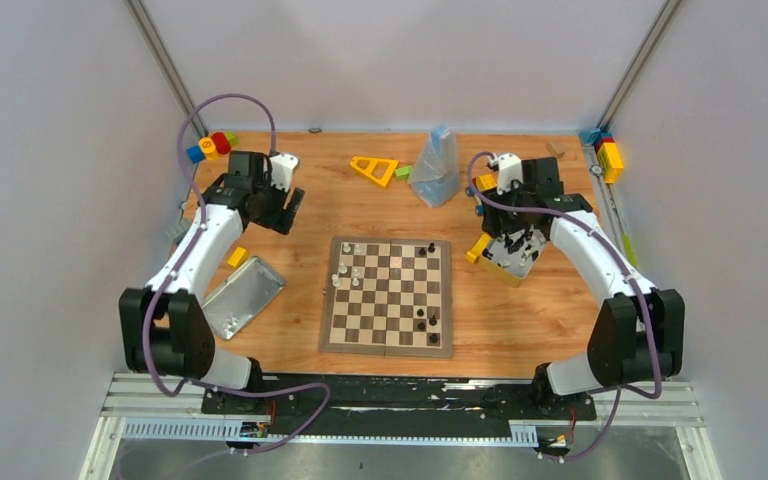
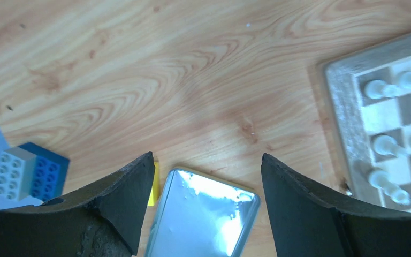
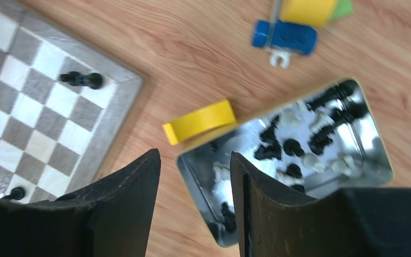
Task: Set up the chess pieces on the board
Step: Pick up the chess piece from the storage box.
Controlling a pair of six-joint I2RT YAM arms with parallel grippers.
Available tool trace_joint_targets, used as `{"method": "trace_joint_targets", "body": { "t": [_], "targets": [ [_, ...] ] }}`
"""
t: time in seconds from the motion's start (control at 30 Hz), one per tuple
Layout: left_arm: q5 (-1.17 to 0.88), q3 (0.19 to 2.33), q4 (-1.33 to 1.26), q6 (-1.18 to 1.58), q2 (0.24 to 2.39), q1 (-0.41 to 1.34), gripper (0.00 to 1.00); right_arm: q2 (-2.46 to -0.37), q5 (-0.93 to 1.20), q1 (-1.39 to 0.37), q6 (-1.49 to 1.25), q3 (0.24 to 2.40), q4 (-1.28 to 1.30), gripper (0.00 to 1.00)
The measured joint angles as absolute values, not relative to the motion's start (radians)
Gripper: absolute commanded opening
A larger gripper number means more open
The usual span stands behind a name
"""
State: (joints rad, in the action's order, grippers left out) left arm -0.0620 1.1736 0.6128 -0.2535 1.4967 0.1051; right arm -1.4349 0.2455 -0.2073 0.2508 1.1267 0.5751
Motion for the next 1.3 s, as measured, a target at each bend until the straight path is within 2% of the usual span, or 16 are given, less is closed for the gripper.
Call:
{"method": "trace_joint_targets", "body": {
  "t": [0.13, 0.4, 0.9, 1.3],
  "targets": [
    [-0.121, 1.173, 0.631, -0.271, 1.354, 0.114, 0.82, -1.467, 0.232, -0.118, 0.233, 1.132, 0.606, 0.48],
    [-0.220, 1.117, 0.644, -0.299, 1.198, 0.118, 0.83, -1.620, 0.189, -0.060, 0.218, 1.183, 0.643, 0.42],
    [-0.258, 1.087, 0.651, -0.302, 1.233, 0.118, 0.85, -1.757, 0.130, 0.042, 0.229, 1.253, 0.659, 0.37],
    [-0.260, 1.087, 0.650, -0.310, 1.233, 0.118, 0.85, -1.841, 0.126, 0.049, 0.239, 1.303, 0.670, 0.25]
  ]
}}
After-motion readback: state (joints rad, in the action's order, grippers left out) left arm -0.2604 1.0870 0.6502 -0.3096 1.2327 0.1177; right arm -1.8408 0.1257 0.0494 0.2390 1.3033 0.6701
